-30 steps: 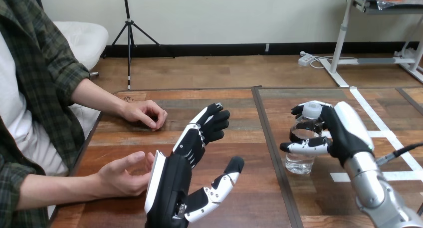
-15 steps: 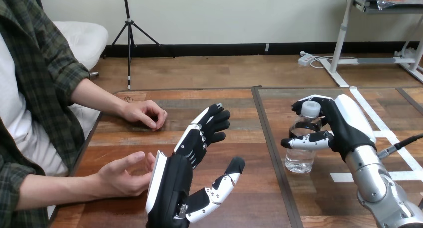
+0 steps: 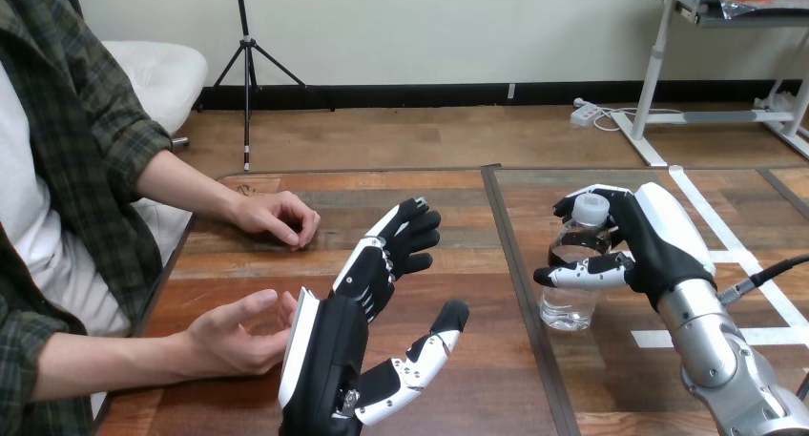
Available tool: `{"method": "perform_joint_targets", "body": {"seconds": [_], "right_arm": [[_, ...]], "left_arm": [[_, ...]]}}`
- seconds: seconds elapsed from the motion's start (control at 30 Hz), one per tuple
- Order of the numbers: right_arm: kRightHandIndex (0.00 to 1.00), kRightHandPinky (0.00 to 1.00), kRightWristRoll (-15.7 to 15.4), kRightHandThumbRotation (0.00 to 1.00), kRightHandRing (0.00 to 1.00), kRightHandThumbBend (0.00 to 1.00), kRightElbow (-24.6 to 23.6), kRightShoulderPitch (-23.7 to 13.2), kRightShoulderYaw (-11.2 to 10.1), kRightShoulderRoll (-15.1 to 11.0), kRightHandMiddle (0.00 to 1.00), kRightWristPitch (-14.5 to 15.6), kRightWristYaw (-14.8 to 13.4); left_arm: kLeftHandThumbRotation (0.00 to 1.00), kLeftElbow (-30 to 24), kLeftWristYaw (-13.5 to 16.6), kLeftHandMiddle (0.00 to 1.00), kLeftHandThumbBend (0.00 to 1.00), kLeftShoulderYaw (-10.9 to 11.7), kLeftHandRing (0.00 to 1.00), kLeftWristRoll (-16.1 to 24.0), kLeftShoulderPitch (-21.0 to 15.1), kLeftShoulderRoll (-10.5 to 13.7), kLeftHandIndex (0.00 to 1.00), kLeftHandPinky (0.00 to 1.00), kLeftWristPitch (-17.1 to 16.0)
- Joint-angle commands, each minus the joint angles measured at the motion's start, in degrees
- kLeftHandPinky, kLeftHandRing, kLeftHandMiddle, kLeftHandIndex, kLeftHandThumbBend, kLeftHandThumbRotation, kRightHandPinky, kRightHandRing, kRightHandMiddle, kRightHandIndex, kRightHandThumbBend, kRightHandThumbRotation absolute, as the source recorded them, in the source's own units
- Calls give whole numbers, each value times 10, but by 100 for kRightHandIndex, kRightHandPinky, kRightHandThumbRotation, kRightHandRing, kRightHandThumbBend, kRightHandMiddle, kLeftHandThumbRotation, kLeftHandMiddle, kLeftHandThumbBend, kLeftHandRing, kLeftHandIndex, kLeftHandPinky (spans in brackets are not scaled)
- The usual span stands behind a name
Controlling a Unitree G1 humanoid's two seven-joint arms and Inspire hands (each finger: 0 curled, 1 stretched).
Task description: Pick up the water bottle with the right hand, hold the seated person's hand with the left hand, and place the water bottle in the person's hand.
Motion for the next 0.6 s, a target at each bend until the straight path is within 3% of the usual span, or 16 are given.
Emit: {"method": "perform_joint_targets", "body": {"seconds": [0.0, 0.37, 0.57], "right_arm": [[65, 56, 7, 0, 60, 82, -25, -15, 1, 2, 66, 3, -6], [63, 58, 8, 0, 55, 79, -25, -18, 2, 5, 61, 16, -1], [64, 59, 2, 0, 57, 80, -32, -21, 8, 4, 63, 45, 14]], "left_arm": [[0, -28, 3, 83, 44, -5, 82, 1, 0, -17, 86, 77, 0], [0, -30, 4, 84, 44, -5, 82, 2, 3, -17, 86, 76, 3], [0, -29, 3, 84, 44, -5, 82, 1, 4, -17, 86, 76, 3]]}}
